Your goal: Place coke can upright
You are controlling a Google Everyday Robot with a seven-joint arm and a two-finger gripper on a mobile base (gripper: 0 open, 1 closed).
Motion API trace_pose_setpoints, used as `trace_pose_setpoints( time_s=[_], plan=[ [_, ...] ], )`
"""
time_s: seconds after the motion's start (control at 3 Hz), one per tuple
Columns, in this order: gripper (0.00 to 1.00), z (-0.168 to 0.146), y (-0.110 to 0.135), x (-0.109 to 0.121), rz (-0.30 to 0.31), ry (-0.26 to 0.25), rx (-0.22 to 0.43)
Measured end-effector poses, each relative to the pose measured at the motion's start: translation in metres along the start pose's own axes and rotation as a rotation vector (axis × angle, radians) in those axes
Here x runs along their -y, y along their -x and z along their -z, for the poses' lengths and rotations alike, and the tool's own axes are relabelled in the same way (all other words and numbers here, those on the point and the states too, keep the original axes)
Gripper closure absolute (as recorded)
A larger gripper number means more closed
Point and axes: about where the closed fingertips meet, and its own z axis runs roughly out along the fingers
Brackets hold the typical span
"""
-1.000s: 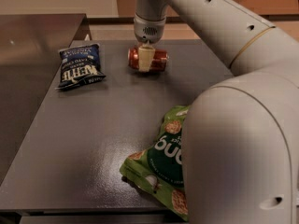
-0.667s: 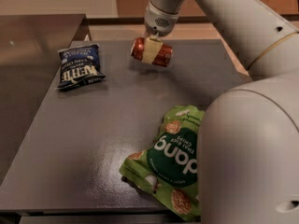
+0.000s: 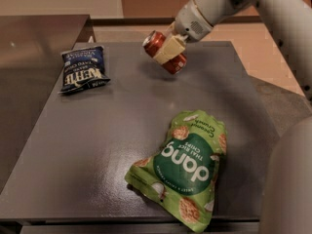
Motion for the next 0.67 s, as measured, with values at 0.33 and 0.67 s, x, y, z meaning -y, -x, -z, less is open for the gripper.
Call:
trace_pose_setpoints(
  time_s=[0.33,0.67],
  plan=[
    [1.0,0.0101,-0.0044,-0.0068,-0.054,0.005,0.199],
    [1.0,0.0179,-0.0079,-0.0128,-0.085,0.001,0.351]
  ],
)
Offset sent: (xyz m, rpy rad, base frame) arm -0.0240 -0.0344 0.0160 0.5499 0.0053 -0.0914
